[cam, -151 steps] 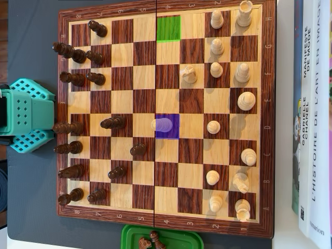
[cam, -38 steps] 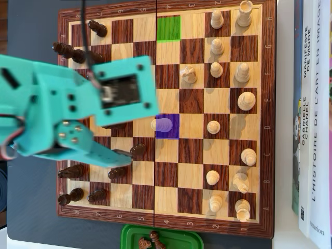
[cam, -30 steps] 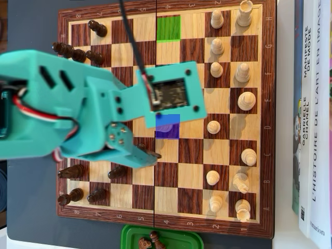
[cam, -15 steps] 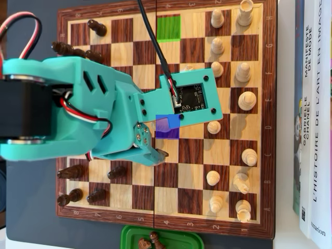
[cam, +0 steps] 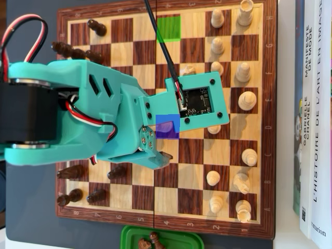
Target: Play chess
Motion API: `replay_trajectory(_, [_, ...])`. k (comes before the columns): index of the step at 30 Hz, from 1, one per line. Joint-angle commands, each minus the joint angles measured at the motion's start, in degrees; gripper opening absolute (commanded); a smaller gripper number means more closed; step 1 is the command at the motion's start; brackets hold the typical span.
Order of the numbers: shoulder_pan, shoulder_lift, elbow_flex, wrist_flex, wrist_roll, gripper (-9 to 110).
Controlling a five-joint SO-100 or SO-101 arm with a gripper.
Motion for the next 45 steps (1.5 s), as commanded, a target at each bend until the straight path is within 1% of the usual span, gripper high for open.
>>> replay_trajectory(1, [0.88, 0.44, -2.37, -0.09, -0.18, 29])
replay_trajectory(32, [0.26, -2.46, -2.9, -0.35, -0.18, 29])
replay_trajectory(39, [0.26, -2.64, -2.9, -0.09, -0.18, 19])
replay_trajectory(45, [0.26, -2.72, -2.9, -0.09, -0.18, 15])
